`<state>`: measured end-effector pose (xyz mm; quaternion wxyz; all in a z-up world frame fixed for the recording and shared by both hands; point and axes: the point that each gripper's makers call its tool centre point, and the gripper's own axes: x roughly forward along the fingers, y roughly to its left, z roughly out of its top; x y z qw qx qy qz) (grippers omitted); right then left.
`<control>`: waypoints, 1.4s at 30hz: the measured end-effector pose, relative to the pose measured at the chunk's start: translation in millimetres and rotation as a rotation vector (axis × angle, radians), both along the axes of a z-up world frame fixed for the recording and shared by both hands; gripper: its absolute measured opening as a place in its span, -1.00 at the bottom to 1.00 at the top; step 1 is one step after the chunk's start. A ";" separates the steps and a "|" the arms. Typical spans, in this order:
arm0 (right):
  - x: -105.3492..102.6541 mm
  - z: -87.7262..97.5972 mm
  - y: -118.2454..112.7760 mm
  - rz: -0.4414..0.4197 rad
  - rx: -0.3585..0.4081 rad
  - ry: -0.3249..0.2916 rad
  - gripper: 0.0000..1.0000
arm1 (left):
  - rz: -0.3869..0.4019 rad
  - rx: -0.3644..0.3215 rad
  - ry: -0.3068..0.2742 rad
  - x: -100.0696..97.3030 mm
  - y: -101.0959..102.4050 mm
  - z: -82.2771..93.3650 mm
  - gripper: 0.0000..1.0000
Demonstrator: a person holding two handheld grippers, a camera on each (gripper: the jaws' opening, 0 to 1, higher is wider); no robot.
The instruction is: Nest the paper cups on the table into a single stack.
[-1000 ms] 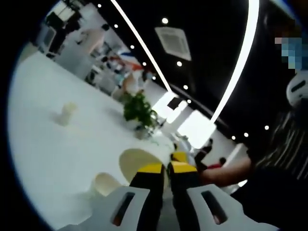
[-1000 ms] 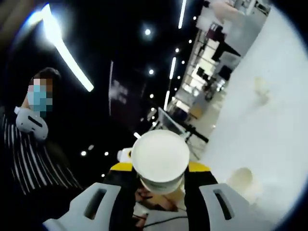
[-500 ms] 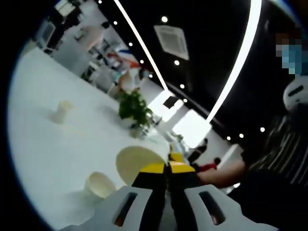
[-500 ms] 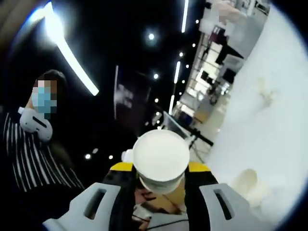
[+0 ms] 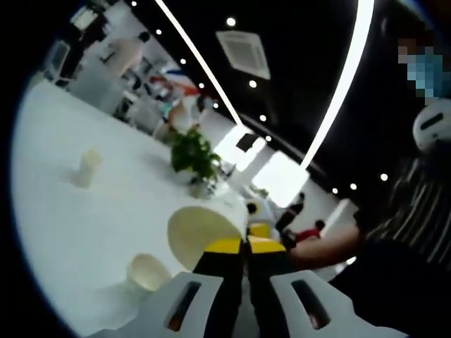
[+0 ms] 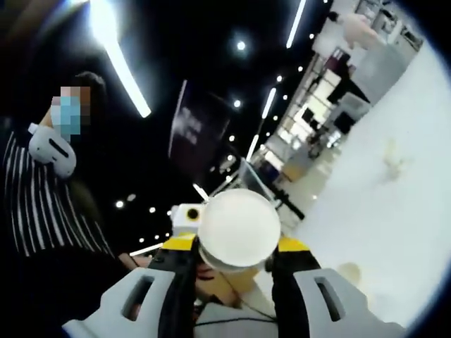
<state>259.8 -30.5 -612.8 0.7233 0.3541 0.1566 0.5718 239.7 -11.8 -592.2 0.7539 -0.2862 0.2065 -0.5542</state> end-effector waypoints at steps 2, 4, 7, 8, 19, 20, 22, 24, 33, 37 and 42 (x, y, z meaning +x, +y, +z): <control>-0.9 -2.0 1.0 0.007 -0.020 -0.011 -0.22 | -0.004 0.006 -0.003 -0.6 -0.1 -0.8 -1.00; -2.0 -4.6 2.3 0.014 -0.044 -0.022 -0.18 | -0.010 0.025 -0.012 -1.4 0.2 -3.2 -1.00; -3.5 -7.7 2.8 0.018 -0.069 -0.043 -0.15 | -0.015 0.035 -0.015 -2.4 0.6 -4.0 -1.00; -3.9 -8.5 2.9 0.018 -0.073 -0.045 -0.13 | -0.015 0.037 -0.015 -2.2 1.2 -4.3 -1.00; -3.3 -12.0 -0.8 -0.007 -0.107 -0.067 -0.05 | -0.008 0.068 -0.028 0.6 7.2 -7.0 -1.00; -3.0 -12.4 -1.7 -0.009 -0.107 -0.065 -0.05 | -0.007 0.072 -0.028 0.8 7.4 -7.2 -1.00; -2.5 -13.7 -3.8 -0.014 -0.114 -0.062 -0.03 | -0.006 0.074 -0.031 1.6 7.4 -6.6 -1.00; -2.6 -13.6 -6.1 -0.021 -0.121 -0.066 -0.01 | -0.005 0.078 -0.031 2.3 7.4 -6.3 -1.00; 0.8 -19.3 -22.1 -0.079 -0.173 -0.074 0.11 | -0.006 0.111 -0.025 5.6 10.7 -13.1 -1.00; 2.8 -19.7 -31.1 -0.108 -0.191 -0.076 0.19 | -0.007 0.136 -0.026 7.5 14.9 -15.1 -1.00; 4.7 -21.4 -40.4 -0.140 -0.230 -0.090 0.26 | -0.012 0.157 -0.011 9.3 16.2 -20.1 -1.00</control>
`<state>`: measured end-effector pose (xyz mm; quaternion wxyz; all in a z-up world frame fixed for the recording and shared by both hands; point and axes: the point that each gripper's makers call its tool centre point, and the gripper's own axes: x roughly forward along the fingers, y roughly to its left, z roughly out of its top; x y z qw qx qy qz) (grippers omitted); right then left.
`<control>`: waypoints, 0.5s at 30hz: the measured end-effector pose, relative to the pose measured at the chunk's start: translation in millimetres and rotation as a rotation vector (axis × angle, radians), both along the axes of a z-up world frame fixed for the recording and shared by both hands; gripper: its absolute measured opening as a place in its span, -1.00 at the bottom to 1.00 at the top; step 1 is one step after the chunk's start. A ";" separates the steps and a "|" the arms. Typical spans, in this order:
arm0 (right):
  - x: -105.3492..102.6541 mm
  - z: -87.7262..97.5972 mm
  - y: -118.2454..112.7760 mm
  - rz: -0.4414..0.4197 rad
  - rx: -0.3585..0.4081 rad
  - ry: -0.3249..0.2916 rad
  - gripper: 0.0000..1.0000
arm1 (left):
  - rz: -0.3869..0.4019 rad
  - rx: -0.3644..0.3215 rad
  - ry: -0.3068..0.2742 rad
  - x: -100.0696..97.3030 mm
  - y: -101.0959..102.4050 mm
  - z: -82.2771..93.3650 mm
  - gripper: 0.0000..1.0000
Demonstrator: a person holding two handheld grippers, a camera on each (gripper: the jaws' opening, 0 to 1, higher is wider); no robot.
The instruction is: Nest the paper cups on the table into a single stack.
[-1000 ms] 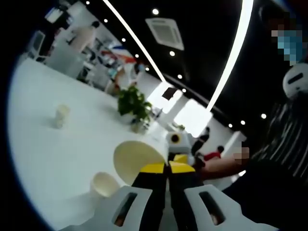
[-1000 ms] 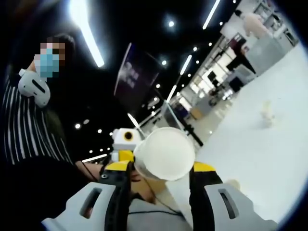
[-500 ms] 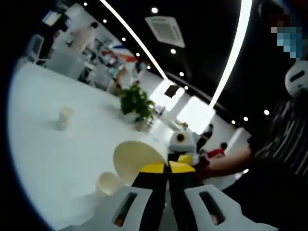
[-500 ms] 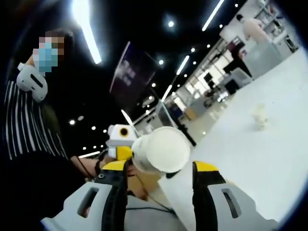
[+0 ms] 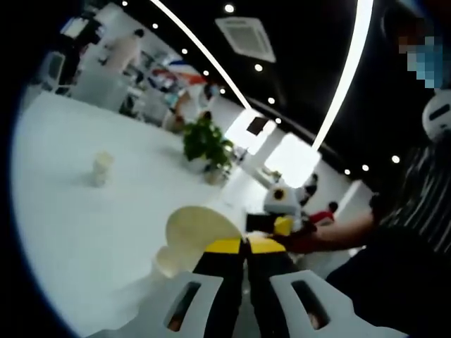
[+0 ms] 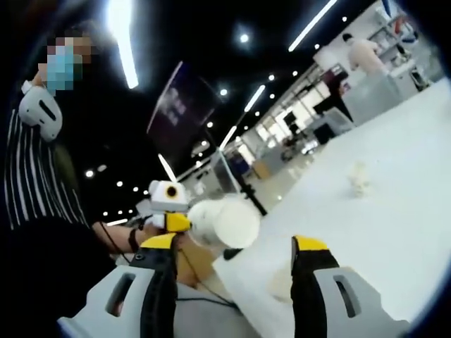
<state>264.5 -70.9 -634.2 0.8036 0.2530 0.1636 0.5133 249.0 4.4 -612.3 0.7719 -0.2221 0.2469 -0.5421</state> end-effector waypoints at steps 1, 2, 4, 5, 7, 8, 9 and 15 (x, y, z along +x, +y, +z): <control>0.6 0.1 -2.4 -0.010 -0.011 -0.008 0.28 | -0.008 0.010 -0.007 -0.7 -0.5 -0.8 -1.00; 1.5 -0.3 -4.1 -0.020 -0.023 -0.016 0.31 | -0.011 0.018 -0.009 -0.7 -0.9 -1.7 -1.00; 3.5 -3.6 -9.0 -0.042 -0.061 -0.034 0.35 | -0.024 0.043 -0.010 -0.8 -1.4 -4.9 -1.00; 4.3 -4.7 -10.9 -0.050 -0.076 -0.041 0.39 | -0.033 0.065 -0.018 -1.4 -1.7 -6.5 -1.00; 6.8 -7.6 -16.1 -0.073 -0.120 -0.055 0.45 | -0.044 0.091 -0.022 -1.7 -2.5 -8.3 -1.00; 7.7 -9.2 -17.8 -0.076 -0.134 -0.056 0.47 | -0.055 0.106 -0.030 -2.3 -3.1 -9.5 -1.00; 8.3 -10.1 -19.5 -0.078 -0.143 -0.052 0.47 | -0.062 0.120 -0.036 -2.5 -3.6 -10.4 -1.00; 23.8 -10.8 -44.0 -0.195 -0.178 -0.058 0.64 | -0.108 0.212 -0.063 -0.8 -5.2 -16.2 -1.00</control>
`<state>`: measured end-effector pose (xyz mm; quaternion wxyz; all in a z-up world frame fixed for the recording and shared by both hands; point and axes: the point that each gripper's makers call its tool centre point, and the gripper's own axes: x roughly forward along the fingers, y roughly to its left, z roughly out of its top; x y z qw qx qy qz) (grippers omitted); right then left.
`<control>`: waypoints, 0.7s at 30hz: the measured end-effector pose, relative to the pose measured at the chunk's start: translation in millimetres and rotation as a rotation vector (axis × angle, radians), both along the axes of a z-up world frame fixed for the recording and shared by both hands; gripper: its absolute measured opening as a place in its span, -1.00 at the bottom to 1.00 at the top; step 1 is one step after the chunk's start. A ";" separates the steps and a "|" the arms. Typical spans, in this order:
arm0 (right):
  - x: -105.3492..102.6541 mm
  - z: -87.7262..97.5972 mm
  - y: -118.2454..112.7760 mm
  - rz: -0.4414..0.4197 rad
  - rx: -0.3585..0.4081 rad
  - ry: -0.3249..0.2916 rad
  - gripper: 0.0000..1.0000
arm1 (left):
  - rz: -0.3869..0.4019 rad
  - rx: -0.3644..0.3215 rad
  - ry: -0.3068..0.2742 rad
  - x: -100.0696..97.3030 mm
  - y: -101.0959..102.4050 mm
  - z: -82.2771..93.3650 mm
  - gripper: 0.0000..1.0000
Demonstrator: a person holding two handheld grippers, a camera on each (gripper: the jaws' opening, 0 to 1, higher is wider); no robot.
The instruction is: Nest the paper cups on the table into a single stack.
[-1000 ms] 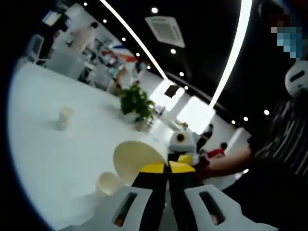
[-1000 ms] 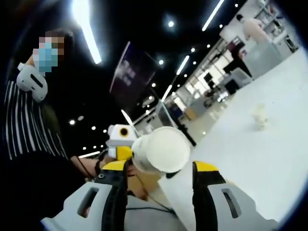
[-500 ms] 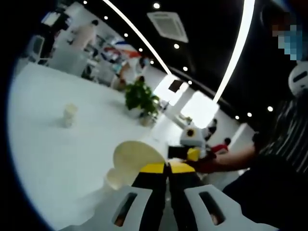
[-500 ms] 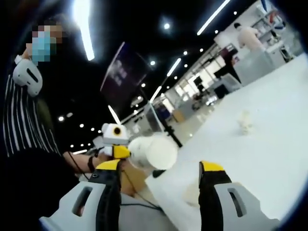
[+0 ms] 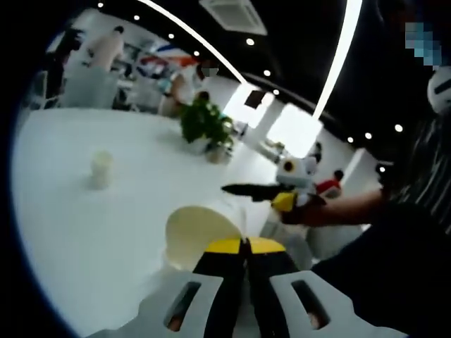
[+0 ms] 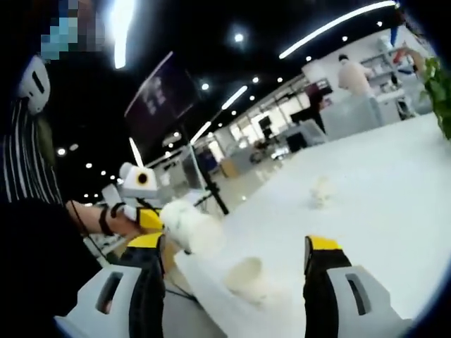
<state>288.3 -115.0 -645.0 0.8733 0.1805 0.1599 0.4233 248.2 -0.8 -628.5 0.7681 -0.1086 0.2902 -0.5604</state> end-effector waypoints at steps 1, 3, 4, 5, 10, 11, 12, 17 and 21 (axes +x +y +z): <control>1.5 1.1 -2.9 -0.009 0.000 -0.003 0.70 | -0.012 0.026 -0.006 0.1 -0.5 -2.3 -1.00; 4.1 1.4 -9.1 -0.033 -0.011 -0.014 0.75 | -0.037 0.071 -0.020 -0.8 -2.1 -6.0 -1.00; 5.9 1.3 -12.7 -0.050 -0.010 -0.015 0.76 | -0.044 0.088 -0.024 -0.9 -2.6 -7.7 -1.00; 7.8 1.4 -16.0 -0.066 -0.006 -0.014 0.78 | -0.051 0.108 -0.026 -0.5 -3.2 -10.2 -1.00; 13.0 0.8 -27.2 -0.105 -0.014 -0.019 0.88 | -0.077 0.188 -0.047 0.7 -3.1 -16.5 -1.00; 13.1 0.7 -27.0 -0.105 -0.015 -0.019 0.90 | -0.089 0.206 -0.060 0.4 -2.9 -17.5 -1.00; 13.0 -0.8 -27.1 -0.103 -0.028 -0.018 0.92 | -0.109 0.227 -0.079 -0.6 -3.4 -18.8 -1.00; 9.5 -5.6 -22.6 -0.078 -0.090 -0.032 1.00 | -0.157 0.280 -0.108 -2.6 -8.5 -19.8 -1.00; 5.4 -6.8 -13.6 -0.034 -0.140 -0.053 1.00 | -0.163 0.324 -0.118 3.1 -6.4 -25.1 -1.00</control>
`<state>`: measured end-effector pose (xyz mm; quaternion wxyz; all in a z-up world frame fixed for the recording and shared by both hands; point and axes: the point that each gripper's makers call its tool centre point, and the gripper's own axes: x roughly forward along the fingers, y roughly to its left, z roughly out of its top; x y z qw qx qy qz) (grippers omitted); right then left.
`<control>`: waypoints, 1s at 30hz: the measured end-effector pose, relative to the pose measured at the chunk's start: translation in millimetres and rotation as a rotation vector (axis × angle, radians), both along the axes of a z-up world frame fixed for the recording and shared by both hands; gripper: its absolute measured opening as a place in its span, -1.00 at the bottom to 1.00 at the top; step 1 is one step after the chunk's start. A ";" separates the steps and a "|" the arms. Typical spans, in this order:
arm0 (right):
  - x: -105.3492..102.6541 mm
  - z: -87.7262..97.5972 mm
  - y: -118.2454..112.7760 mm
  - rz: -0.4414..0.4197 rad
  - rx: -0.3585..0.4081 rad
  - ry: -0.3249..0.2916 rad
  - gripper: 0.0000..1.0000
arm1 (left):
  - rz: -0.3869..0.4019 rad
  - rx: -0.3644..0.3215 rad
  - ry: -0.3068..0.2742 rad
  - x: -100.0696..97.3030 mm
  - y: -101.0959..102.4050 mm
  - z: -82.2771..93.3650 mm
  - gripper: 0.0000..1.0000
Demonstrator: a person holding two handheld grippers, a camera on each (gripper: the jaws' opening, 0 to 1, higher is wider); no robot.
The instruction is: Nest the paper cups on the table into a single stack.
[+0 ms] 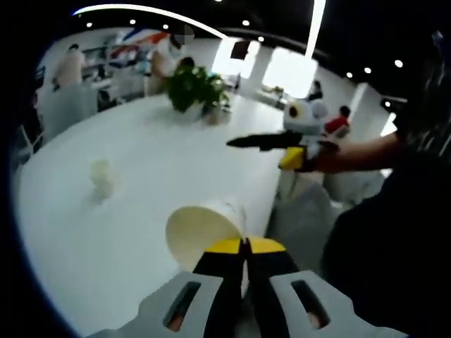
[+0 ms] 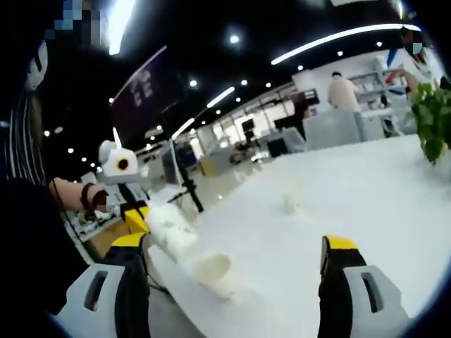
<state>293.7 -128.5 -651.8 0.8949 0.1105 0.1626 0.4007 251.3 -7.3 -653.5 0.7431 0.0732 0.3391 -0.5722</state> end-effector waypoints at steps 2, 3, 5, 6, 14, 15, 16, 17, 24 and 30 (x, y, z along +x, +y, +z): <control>-0.8 0.2 2.8 0.009 -0.016 -0.013 1.00 | -0.011 0.022 -0.010 1.0 1.7 -2.5 -1.00; -0.7 0.0 3.2 0.010 -0.013 -0.011 1.00 | -0.021 0.030 -0.020 0.9 2.6 -3.2 -1.00; -0.9 -1.5 3.7 0.009 -0.011 -0.005 1.00 | -0.041 0.048 -0.030 -0.1 3.8 -5.1 -1.00; -0.4 -3.1 2.4 0.005 -0.016 -0.006 1.00 | -0.046 0.055 -0.031 -0.2 4.3 -5.8 -1.00; -4.5 -6.4 1.7 0.004 -0.006 0.004 1.00 | -0.104 0.132 -0.074 3.8 7.9 -10.2 -1.00; -5.7 -7.6 2.3 0.009 -0.015 0.003 1.00 | -0.113 0.145 -0.085 5.1 8.3 -10.6 -1.00; -6.7 -8.3 3.0 0.012 -0.019 0.004 1.00 | -0.124 0.166 -0.095 6.7 9.1 -11.5 -1.00; -7.5 -8.9 3.4 0.014 -0.021 0.005 1.00 | -0.129 0.174 -0.099 7.4 8.8 -11.4 -1.00; -10.6 -14.5 4.6 0.012 -0.029 0.020 1.00 | -0.221 0.276 -0.139 9.4 9.5 -11.9 -1.00; -11.4 -16.8 2.5 -0.001 -0.018 0.025 1.00 | -0.326 0.384 -0.184 9.5 6.3 -17.3 -1.00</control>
